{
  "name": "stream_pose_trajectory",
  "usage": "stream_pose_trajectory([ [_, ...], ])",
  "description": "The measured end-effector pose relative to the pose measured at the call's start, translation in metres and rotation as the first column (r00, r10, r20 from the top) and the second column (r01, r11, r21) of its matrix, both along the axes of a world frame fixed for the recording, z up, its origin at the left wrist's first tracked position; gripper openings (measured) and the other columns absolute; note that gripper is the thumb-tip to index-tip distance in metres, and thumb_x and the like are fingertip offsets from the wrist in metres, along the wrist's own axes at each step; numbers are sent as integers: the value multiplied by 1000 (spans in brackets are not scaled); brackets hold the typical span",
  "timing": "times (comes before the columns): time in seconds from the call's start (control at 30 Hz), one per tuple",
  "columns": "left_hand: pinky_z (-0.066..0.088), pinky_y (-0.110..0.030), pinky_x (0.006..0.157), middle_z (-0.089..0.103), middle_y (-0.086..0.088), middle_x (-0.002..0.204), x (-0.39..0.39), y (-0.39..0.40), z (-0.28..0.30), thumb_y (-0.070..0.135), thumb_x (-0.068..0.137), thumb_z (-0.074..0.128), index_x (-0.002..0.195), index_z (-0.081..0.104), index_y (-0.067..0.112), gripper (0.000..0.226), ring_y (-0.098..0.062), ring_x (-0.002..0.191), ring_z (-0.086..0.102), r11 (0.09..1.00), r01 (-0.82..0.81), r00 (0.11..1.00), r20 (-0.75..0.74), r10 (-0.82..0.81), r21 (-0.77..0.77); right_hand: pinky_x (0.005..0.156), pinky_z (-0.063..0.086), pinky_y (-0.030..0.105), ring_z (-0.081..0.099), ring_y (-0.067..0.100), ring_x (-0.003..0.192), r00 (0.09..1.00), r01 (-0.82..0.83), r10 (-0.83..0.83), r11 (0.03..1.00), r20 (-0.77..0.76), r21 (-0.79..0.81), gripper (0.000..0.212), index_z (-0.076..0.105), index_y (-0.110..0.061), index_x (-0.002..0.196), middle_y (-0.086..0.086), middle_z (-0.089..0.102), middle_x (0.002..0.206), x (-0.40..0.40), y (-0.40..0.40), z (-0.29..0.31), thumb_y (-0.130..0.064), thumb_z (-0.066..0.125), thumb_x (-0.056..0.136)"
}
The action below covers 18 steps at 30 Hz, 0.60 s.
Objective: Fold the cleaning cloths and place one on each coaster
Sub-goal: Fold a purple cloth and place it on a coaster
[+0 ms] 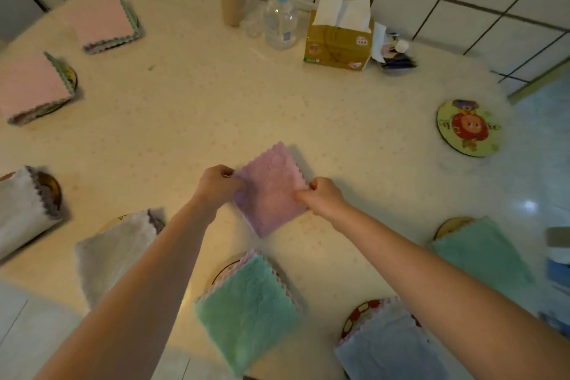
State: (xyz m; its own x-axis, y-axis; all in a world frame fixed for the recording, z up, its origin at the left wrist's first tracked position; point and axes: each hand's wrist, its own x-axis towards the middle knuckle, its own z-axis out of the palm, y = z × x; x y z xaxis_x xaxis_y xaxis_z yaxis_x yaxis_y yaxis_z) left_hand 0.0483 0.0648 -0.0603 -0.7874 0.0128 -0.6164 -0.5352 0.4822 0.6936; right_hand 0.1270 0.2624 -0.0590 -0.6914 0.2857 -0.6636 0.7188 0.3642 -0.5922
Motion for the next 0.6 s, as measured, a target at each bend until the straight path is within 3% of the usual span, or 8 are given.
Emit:
stream_pose_trajectory([
  [0.1, 49, -34, 66, 58, -13, 81, 24, 15, 12, 7, 67, 76, 85, 62, 4, 23, -25, 74, 56, 977, -82, 996, 43, 75, 195, 71, 57, 36, 62, 18, 75, 982, 138, -159, 971, -99, -195, 17, 53, -17, 85, 3, 60, 83, 28, 28, 7, -22, 68, 79],
  [0.23, 54, -30, 66, 60, -10, 82, 77, 51, 20, 3, 80, 69, 92, 58, 3, 16, -23, 74, 61, 927, -95, 993, 98, 64, 362, 70, 55, 31, 61, 12, 69, 970, 131, -195, 923, -145, -361, 13, 60, -11, 98, 2, 63, 82, 81, 84, 16, -16, 64, 87],
  [0.37, 54, -24, 59, 63, -7, 79, 146, 113, 20, 3, 82, 68, 88, 59, 9, 12, -17, 67, 61, 907, -109, 990, 128, 61, 407, 63, 53, 26, 60, 12, 68, 958, 153, -229, 917, -172, -368, 6, 60, -12, 93, 2, 62, 80, 152, 154, 18, -13, 63, 88],
  [0.47, 51, -28, 64, 64, -7, 83, 184, 171, 23, 6, 83, 68, 87, 62, 10, 9, -19, 73, 61, 915, -99, 992, 107, 62, 392, 53, 51, 20, 56, 10, 63, 931, 238, -324, 887, -167, -396, 8, 57, -15, 86, 0, 59, 76, 196, 201, 23, -9, 62, 88],
  [0.6, 50, -30, 65, 64, -6, 82, 210, 243, 34, 7, 83, 68, 89, 63, 10, 8, -19, 73, 61, 914, -73, 996, 77, 46, 398, 58, 53, 24, 59, 14, 68, 884, 344, -444, 828, -143, -443, 7, 59, -13, 94, 2, 61, 83, 237, 258, 32, -10, 62, 88],
])
